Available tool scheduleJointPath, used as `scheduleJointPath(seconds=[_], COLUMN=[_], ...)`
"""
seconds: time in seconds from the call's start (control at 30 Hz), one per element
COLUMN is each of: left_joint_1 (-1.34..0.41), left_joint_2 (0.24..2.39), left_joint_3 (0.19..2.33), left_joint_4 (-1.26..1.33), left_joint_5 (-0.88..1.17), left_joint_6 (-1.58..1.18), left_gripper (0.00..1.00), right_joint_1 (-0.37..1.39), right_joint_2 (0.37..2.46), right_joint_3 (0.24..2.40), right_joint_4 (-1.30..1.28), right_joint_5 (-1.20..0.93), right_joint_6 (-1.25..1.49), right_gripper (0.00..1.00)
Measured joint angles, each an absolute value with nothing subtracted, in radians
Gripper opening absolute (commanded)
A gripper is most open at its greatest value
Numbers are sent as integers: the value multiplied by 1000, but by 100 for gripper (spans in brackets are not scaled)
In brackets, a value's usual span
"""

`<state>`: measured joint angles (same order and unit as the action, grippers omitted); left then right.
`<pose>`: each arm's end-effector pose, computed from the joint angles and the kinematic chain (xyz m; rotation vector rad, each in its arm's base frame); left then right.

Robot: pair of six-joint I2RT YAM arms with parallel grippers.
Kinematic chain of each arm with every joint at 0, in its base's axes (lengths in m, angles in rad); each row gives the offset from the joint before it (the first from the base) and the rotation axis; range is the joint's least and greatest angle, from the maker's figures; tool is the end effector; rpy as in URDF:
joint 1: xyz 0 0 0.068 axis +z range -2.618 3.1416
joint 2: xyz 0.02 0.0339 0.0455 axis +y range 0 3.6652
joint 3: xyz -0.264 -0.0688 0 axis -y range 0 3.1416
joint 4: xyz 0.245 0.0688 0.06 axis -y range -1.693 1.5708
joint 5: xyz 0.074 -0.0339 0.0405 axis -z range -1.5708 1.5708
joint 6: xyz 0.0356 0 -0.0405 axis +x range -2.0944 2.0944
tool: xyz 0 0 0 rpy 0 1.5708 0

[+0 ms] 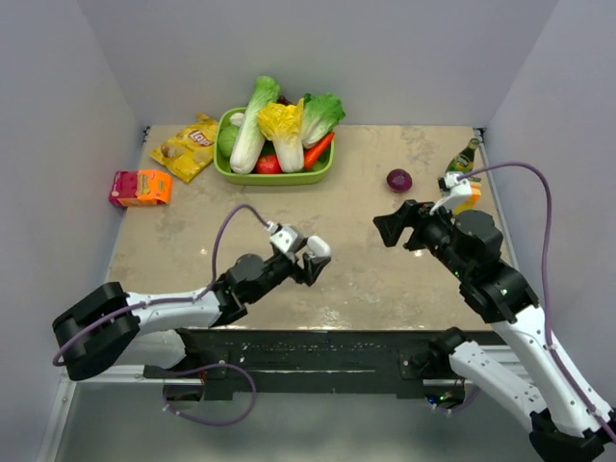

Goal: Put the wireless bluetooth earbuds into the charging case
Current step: Pick up the charging case at the center of the board, then open the charging case.

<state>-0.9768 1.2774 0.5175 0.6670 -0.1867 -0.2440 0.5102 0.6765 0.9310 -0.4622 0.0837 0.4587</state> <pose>0.1572 -0.2210 0.2308 0.4775 1.6525 -0.7636 0.1265 0.0674 0.3760 0.0149 1.8206 0.6200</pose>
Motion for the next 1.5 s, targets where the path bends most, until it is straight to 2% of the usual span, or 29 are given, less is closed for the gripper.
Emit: scheduleJointPath(seconds=[0.1,0.27,0.53,0.7,1.0,1.5], left_joint_1=[-979,-983,-985,-999,-1055,-1082], left_joint_2=[1235,1235,1230,1202,1136,1109], left_joint_3=[282,112,103,103,105,109], left_joint_4=[955,1114,1227,1234,1254,1254], left_joint_5=[-113,-30,37,47,38,10], left_joint_6=[-196,-133,-39,6,73,126], left_gripper=[0,0,0,0,0,0], right_joint_1=[510,531,794,876,897,902], right_joint_2=[742,826,967,1036,1132,1147], right_joint_3=[943,945,1024,1036,1036,1036], right_joint_4=[-459,-465,-495,-493,-484,-433], right_joint_5=[-23,-135,-89,-43,-10,-34], right_joint_6=[422,390,361,362,364,374], right_gripper=[86,88,88,88,88,88])
